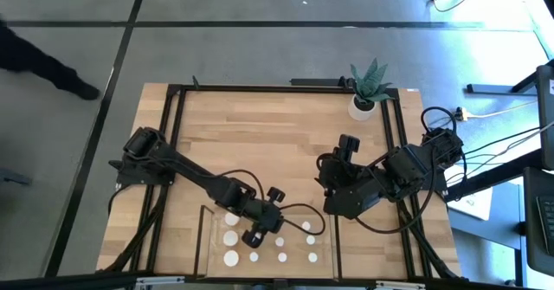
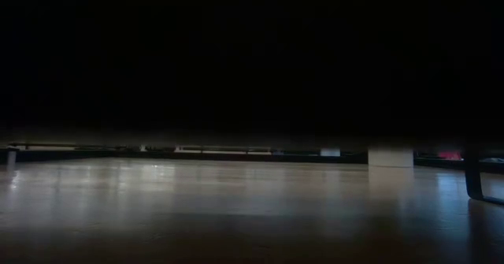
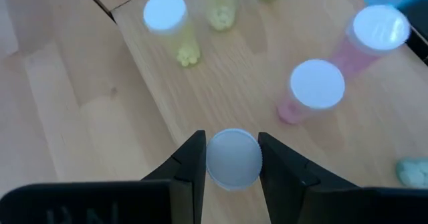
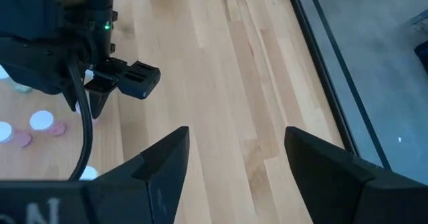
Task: Pick and place medicine bottles onto shelf by color
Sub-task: Put the pink pill bottle on the shelf aligned with the other pink pill bottle
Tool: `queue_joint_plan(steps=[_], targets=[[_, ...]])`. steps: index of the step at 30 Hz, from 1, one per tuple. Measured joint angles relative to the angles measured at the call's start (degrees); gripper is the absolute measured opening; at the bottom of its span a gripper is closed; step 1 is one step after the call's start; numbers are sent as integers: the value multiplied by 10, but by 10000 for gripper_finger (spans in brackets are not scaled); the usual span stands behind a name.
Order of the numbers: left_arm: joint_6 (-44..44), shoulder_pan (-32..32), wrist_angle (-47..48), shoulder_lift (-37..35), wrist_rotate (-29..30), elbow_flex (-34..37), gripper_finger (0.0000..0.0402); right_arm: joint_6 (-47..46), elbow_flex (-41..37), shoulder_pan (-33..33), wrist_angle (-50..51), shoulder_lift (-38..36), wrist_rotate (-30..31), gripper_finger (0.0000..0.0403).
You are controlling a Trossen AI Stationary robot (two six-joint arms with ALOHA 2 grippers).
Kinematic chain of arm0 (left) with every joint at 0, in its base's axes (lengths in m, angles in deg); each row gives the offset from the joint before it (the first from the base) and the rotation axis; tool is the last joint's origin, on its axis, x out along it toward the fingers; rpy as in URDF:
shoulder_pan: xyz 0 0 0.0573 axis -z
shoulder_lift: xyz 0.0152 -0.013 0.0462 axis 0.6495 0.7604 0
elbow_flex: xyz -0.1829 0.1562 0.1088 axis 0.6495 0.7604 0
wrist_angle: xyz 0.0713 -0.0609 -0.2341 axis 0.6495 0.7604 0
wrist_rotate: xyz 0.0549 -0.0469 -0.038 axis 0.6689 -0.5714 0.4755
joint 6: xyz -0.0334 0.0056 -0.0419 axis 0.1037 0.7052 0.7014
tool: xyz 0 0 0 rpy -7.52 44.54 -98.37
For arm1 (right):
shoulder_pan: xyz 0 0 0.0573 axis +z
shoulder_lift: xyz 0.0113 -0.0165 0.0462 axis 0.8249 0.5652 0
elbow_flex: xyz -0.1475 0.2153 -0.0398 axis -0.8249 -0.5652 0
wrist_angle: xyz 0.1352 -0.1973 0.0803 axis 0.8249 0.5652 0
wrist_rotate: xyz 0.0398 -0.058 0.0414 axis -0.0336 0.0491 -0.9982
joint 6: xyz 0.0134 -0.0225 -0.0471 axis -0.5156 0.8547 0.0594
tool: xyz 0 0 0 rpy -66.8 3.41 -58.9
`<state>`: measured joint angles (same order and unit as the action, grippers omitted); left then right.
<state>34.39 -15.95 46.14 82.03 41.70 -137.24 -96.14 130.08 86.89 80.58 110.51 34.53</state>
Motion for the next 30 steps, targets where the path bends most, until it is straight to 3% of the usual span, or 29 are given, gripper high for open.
queue_joint_plan(steps=[11, 30], targets=[[0, 0, -6, 10, 2, 0, 98, 0, 0, 0, -3, 0, 0, 247], [1, 0, -11, 10, 3, 0, 141, 1, 0, 0, -2, 0, 0, 247]])
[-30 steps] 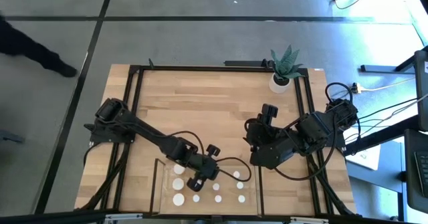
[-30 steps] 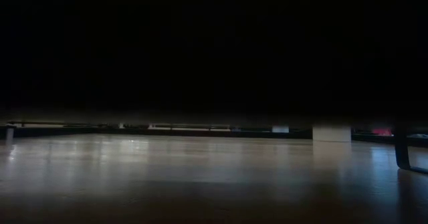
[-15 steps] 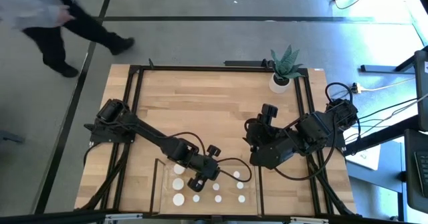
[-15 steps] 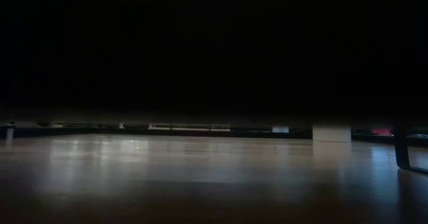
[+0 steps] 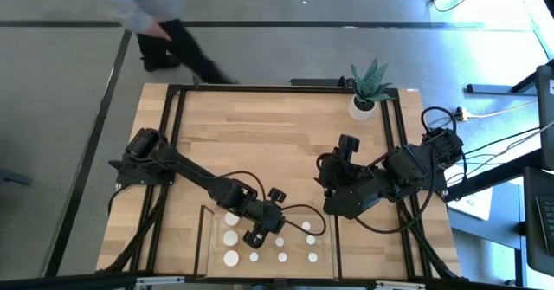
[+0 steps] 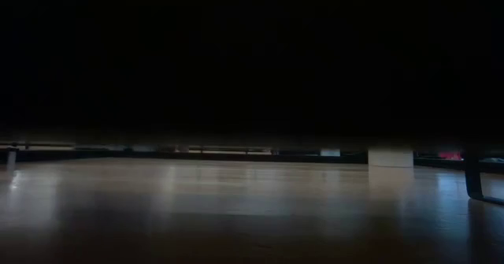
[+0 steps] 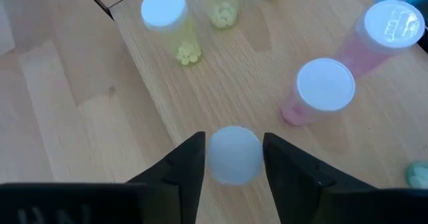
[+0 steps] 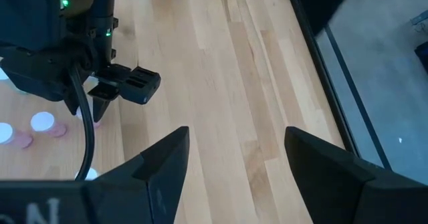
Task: Pick and place medicine bottles onto shelf by color
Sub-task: Put the pink pill bottle on the shelf aligned with the other pink pill bottle, then return to Home Position
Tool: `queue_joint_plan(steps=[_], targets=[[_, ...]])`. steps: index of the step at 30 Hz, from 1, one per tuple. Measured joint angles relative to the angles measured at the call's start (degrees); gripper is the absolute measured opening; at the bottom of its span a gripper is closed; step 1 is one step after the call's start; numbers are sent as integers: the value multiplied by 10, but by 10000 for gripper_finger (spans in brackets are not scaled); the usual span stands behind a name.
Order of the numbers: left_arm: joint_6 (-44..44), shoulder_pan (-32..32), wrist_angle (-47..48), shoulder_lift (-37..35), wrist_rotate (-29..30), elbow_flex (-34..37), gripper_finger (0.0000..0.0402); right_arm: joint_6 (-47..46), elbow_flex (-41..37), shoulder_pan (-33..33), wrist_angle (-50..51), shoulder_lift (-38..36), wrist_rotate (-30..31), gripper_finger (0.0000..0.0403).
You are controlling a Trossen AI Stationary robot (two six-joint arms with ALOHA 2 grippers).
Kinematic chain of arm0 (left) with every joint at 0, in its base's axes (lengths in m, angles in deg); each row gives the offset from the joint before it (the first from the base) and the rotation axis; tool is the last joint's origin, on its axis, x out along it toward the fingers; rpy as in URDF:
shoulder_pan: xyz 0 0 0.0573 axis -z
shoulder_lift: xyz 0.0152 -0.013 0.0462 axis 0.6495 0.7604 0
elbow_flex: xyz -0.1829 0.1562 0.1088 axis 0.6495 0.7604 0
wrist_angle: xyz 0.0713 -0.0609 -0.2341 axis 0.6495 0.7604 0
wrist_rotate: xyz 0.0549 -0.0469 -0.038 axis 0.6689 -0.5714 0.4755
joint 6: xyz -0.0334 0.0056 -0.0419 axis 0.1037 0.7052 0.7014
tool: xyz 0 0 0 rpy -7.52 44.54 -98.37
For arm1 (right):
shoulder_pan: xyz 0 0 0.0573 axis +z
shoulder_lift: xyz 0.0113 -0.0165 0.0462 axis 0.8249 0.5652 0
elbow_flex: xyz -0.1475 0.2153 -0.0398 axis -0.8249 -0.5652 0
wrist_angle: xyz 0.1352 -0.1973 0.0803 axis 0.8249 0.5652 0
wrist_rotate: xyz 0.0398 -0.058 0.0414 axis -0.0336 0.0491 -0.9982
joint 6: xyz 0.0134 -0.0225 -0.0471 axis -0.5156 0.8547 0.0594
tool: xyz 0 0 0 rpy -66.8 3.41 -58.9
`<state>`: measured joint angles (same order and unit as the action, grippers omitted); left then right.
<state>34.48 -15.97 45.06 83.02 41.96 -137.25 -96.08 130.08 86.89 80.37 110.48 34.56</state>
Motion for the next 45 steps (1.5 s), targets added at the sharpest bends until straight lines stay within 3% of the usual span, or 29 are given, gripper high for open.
queue_joint_plan(steps=[16, 26, 33, 38, 45], targets=[[-3, 0, 0, 0, 1, 0, 168, 0, 0, 0, 0, 0, -1, 247], [14, 0, 10, -4, 1, -19, 169, 0, 0, 0, 0, 0, -65, 247], [16, 2, 68, -5, 2, -64, 162, -2, 0, 0, -6, 0, -76, 244], [26, 8, 122, -5, 45, -93, 147, 29, 0, 6, -5, 0, -75, 199], [29, 20, 234, -8, 131, -126, 102, 43, 0, 24, 16, -2, -66, 80]])
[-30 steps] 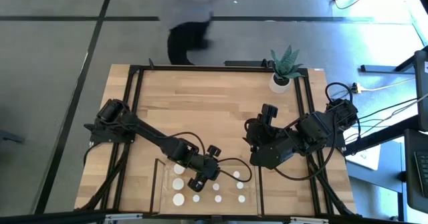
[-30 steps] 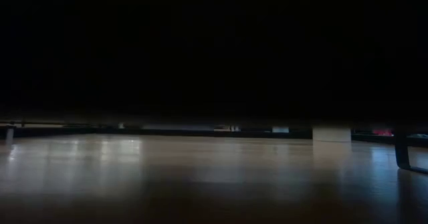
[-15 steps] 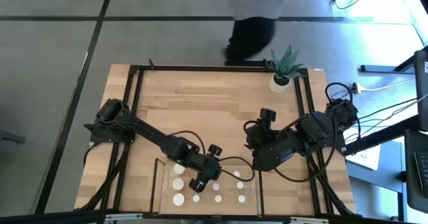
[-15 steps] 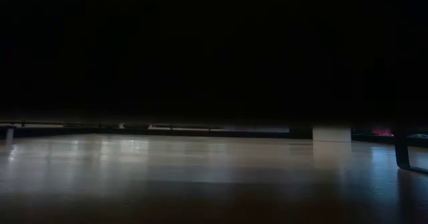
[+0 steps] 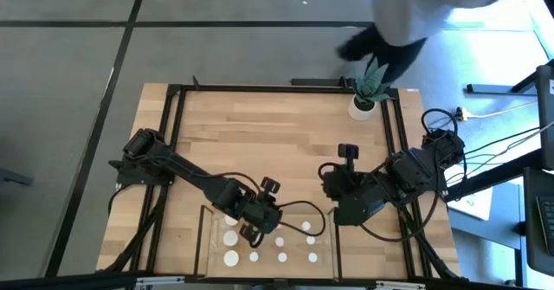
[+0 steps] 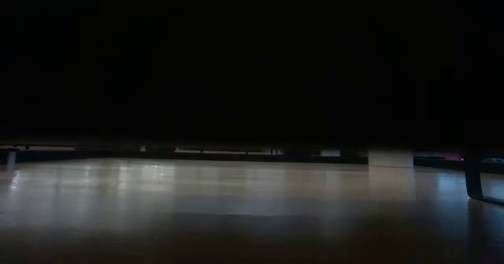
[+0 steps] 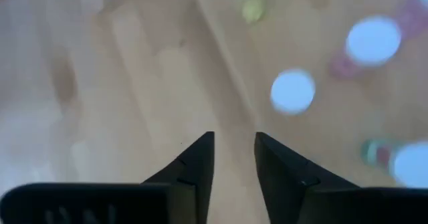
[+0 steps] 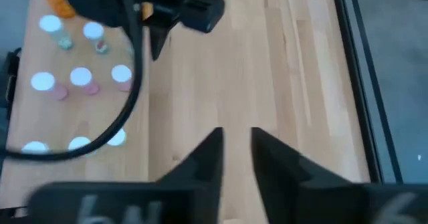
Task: Pick and place medicine bottles onto shelf by color
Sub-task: Return to Home Position
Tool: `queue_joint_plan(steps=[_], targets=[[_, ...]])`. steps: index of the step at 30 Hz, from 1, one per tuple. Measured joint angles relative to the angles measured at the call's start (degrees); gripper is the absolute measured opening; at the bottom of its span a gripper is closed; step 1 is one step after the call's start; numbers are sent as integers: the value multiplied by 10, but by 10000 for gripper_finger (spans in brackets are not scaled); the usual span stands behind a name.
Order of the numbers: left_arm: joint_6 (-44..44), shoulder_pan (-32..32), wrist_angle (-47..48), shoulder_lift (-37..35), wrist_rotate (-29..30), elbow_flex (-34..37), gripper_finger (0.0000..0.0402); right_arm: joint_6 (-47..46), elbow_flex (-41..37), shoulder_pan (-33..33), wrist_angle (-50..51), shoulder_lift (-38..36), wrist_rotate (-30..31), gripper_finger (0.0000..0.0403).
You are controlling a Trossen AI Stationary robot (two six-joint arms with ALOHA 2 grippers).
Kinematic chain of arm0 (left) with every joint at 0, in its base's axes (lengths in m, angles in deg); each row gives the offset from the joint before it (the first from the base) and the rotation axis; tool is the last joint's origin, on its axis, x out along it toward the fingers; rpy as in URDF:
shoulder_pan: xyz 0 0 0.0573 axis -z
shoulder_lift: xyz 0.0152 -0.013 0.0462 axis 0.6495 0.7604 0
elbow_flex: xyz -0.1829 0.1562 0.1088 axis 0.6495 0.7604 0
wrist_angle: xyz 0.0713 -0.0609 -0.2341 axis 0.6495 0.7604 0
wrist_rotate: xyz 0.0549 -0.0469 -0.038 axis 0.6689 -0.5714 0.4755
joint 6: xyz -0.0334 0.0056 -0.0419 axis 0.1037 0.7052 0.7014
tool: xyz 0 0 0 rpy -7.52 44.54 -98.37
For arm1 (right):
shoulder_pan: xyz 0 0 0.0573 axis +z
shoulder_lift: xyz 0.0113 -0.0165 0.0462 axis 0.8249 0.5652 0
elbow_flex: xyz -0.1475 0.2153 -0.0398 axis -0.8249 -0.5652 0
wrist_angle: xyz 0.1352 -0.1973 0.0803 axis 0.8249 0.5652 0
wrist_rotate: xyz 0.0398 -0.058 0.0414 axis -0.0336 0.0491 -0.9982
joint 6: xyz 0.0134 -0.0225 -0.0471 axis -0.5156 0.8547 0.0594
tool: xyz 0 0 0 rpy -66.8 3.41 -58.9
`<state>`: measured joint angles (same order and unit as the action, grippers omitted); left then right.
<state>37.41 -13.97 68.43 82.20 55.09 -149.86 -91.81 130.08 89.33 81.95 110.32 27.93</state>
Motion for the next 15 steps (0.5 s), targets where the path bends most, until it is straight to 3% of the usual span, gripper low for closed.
queue_joint_plan(steps=[5, 10, 15], targets=[[20, 2, 65, -20, 14, -13, 56, 2, 0, 20, 0, -20, 11, 8], [65, 1, 122, -59, 40, -14, 7, 2, 0, 51, -1, -51, 31, 14], [119, 6, 183, -116, 76, -14, 6, 20, 0, 74, -1, -79, 60, 4]])
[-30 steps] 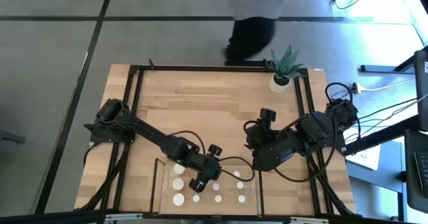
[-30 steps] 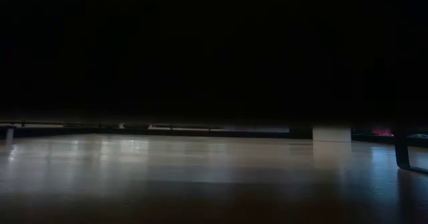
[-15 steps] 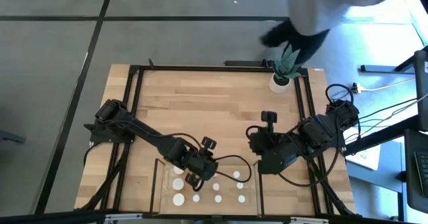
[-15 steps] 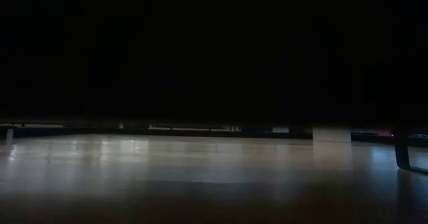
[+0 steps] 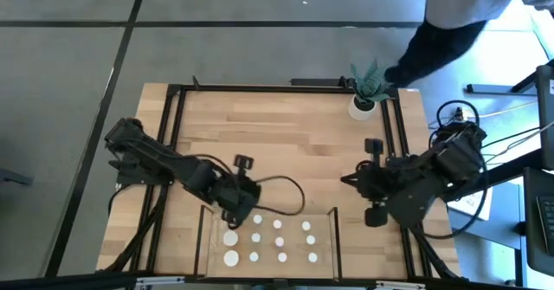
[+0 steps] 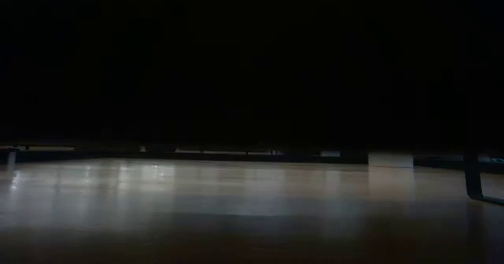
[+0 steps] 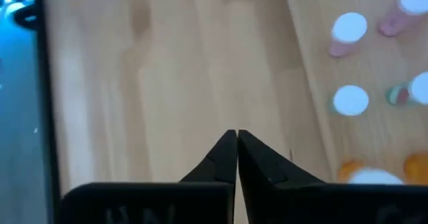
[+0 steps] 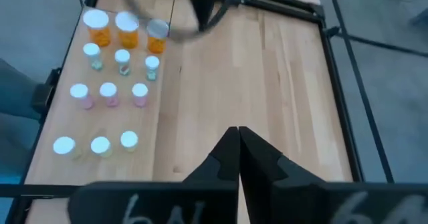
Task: Pick and place medicine bottles onto shelf by color
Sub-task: Return to Home Position
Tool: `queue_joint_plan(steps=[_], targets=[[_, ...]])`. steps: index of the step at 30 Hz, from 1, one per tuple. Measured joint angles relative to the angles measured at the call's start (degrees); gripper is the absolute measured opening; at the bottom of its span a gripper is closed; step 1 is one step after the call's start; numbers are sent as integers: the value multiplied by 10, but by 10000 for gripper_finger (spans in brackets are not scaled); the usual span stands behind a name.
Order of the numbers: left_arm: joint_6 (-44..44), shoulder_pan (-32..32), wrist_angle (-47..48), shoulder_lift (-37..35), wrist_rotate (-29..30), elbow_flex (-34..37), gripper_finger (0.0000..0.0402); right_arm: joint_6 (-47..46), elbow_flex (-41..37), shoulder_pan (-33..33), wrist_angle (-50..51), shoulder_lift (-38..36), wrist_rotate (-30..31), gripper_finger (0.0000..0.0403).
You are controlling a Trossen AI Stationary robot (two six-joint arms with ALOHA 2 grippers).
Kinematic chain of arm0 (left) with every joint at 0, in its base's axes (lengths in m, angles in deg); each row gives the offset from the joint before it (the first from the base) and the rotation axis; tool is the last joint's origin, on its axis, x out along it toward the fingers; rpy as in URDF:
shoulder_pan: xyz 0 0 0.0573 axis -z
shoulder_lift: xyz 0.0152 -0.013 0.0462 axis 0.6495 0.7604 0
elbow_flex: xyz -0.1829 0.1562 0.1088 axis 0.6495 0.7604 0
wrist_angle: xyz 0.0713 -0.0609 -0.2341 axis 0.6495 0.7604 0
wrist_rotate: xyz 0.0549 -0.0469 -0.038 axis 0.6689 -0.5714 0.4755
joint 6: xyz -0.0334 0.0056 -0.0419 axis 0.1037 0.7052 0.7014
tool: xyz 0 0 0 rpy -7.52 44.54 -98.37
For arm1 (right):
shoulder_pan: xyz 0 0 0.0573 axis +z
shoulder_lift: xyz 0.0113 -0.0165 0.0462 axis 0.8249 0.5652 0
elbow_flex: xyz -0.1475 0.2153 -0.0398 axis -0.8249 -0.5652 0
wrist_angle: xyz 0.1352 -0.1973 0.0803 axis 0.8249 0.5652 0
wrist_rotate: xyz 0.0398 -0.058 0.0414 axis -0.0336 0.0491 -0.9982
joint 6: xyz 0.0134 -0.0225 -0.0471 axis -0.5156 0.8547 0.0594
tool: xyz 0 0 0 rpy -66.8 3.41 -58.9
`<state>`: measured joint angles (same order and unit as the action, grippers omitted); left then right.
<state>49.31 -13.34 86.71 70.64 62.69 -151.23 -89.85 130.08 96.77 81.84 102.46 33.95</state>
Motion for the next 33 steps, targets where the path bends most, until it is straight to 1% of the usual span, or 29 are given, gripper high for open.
queue_joint_plan(steps=[4, 7, 10, 13, 16, 19, 20, 22, 23, 25, 26, 28, 30, 31, 33], targets=[[43, 21, 26, -59, 42, 11, 2, 5, -7, 18, -3, -19, 10, 9], [71, 46, 26, -118, 74, 56, 1, 1, -43, 37, -3, -38, 23, 6], [125, 74, 24, -183, 104, 120, 2, -44, -116, 59, -13, -68, 53, 3], [164, 103, 3, -254, 123, 187, 1, -88, -207, 72, -50, -115, 76, 6], [149, 126, -56, -323, 127, 255, 1, -87, -301, 72, -126, -166, 71, 5], [80, 137, -165, -393, 126, 323, 1, -39, -395, 63, -231, -225, 55, 3], [51, 138, -207, -416, 122, 346, 1, -21, -426, 58, -270, -247, 40, 2], [-13, 137, -294, -459, 93, 390, 1, 16, -485, 46, -360, -291, -1, 3], [-45, 133, -339, -478, 70, 409, 1, 37, -511, 38, -407, -313, -26, 3], [-112, 114, -412, -506, 4, 439, 1, 88, -560, 19, -490, -350, -83, 3], [-140, 101, -433, -515, -33, 451, 1, 115, -584, 9, -525, -368, -110, 3], [-170, 71, -449, -527, -90, 466, 0, 161, -625, -13, -579, -399, -163, 3], [-178, 35, -449, -534, -120, 474, 0, 190, -662, -39, -614, -429, -207, 2], [-179, 15, -448, -536, -134, 478, 0, 195, -678, -52, -626, -445, -220, 2], [-192, -24, -445, -535, -186, 486, 0, 206, -707, -75, -641, -475, -244, 2]])
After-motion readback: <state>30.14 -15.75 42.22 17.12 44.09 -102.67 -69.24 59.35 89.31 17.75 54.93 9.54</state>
